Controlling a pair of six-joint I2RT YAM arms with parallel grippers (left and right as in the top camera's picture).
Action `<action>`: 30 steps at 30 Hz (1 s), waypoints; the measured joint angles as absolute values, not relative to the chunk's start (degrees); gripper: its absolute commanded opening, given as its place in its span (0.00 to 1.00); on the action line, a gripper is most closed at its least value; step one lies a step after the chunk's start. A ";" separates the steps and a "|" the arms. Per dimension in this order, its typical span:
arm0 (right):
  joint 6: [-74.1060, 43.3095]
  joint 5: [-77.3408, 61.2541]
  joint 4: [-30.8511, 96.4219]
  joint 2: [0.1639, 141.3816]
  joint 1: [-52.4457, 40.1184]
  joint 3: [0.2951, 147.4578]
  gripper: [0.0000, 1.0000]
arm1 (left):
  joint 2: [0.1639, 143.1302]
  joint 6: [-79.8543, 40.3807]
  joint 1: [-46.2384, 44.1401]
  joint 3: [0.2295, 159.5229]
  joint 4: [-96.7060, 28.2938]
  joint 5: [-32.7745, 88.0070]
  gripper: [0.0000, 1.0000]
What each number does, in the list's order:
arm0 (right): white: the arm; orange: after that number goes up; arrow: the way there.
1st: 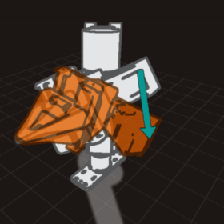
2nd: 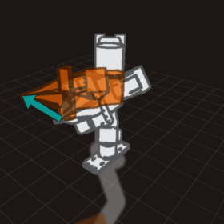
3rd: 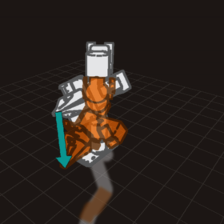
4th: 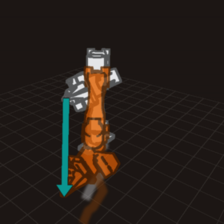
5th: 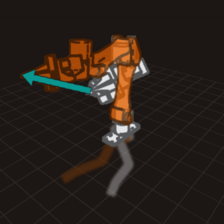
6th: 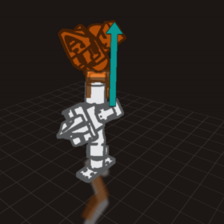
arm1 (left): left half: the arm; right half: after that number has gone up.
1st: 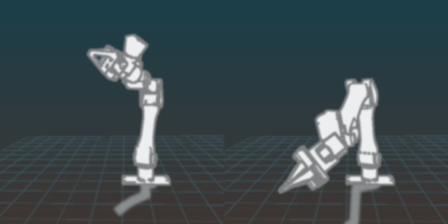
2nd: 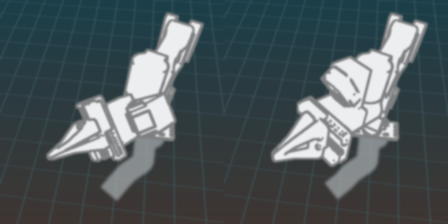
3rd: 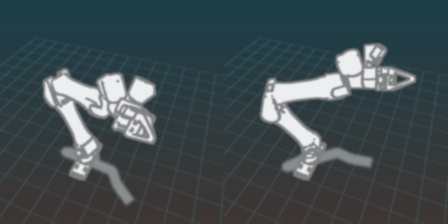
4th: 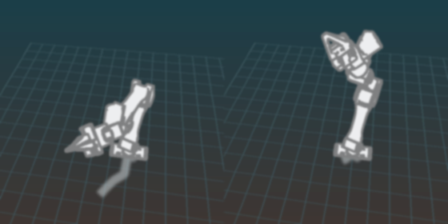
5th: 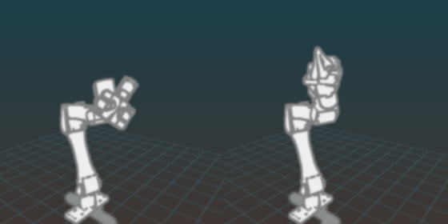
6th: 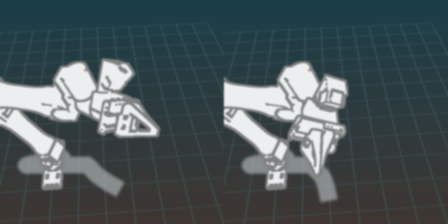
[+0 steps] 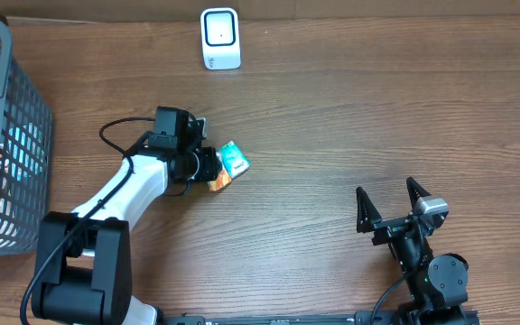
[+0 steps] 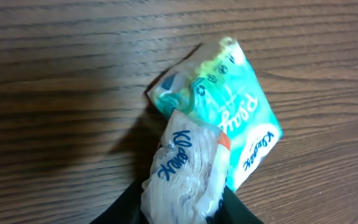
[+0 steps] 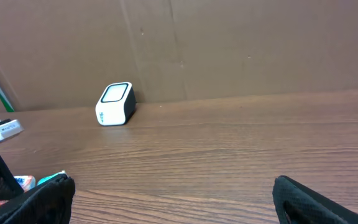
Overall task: Scan the item barcode
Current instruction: 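Carry the orange pack toward the scanner and place it beside the teal pack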
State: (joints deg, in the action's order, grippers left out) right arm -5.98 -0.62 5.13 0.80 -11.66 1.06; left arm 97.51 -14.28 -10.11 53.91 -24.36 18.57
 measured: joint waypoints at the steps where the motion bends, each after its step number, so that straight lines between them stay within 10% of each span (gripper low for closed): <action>1: -6.00 -0.60 5.13 0.80 -11.66 1.06 1.00 | 97.51 -14.26 -10.17 53.91 -24.34 18.57 0.38; 11: -6.00 -0.62 5.13 0.80 -11.66 1.06 1.00 | 97.51 -15.11 -9.98 54.37 -26.46 17.87 0.74; 30: -6.00 -0.60 5.13 0.80 -11.66 1.06 1.00 | 97.41 -10.85 -3.97 109.23 -70.87 17.32 0.67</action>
State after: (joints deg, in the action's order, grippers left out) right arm -6.00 -0.60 5.13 0.80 -11.66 1.06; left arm 97.41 -10.85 -3.97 109.23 -70.87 17.32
